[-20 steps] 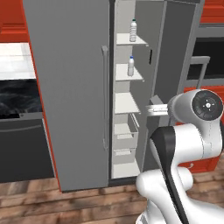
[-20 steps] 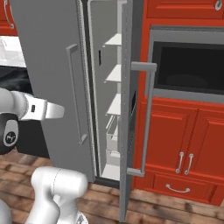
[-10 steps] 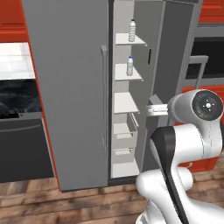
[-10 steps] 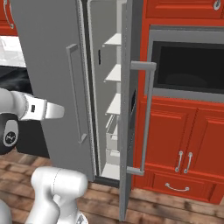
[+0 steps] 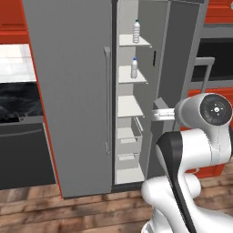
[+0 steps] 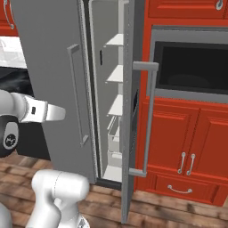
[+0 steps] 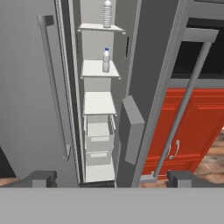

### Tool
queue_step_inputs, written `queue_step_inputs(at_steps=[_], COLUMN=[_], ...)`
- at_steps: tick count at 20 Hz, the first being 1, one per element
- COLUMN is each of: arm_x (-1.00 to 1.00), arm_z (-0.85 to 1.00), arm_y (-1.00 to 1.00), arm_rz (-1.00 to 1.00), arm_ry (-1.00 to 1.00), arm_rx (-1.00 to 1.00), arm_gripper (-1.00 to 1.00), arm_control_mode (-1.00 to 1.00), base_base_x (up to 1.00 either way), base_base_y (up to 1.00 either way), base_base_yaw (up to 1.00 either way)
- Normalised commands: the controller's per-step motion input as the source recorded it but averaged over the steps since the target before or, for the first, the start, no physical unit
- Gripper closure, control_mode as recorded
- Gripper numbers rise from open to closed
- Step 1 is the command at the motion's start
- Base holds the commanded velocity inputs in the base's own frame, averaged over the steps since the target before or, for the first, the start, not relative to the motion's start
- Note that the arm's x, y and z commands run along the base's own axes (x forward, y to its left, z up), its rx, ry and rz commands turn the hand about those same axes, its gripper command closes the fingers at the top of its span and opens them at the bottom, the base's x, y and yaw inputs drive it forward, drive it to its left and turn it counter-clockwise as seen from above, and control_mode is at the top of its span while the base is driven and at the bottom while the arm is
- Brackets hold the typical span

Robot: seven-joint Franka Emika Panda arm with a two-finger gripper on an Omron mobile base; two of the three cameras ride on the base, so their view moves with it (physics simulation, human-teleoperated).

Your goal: Take the bottled waters from the counter and place them in the freezer to freeze. Close the freezer door after placing the bottles.

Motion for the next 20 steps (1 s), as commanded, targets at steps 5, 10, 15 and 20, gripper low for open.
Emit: queue_step_inputs(at_steps=[5,10,15,20], arm_x=[0.0,0.0,0.0,0.0], arm_z=[0.0,0.0,0.0,0.0], arm_y=[0.0,0.0,0.0,0.0], arm_rz=[0.0,0.0,0.0,0.0], arm_ry=[0.0,0.0,0.0,0.0], arm_rx=[0.0,0.0,0.0,0.0], arm_gripper=[-1.0,-1.0,-1.0,-1.0], arm_control_mode=[1.0,1.0,1.0,1.0], base_base_x=[-0.22,-0.02,-0.17,-0.43], base_base_y=[0.0,0.0,0.0,0.02], base_base_yaw=[0.0,0.0,0.0,0.0])
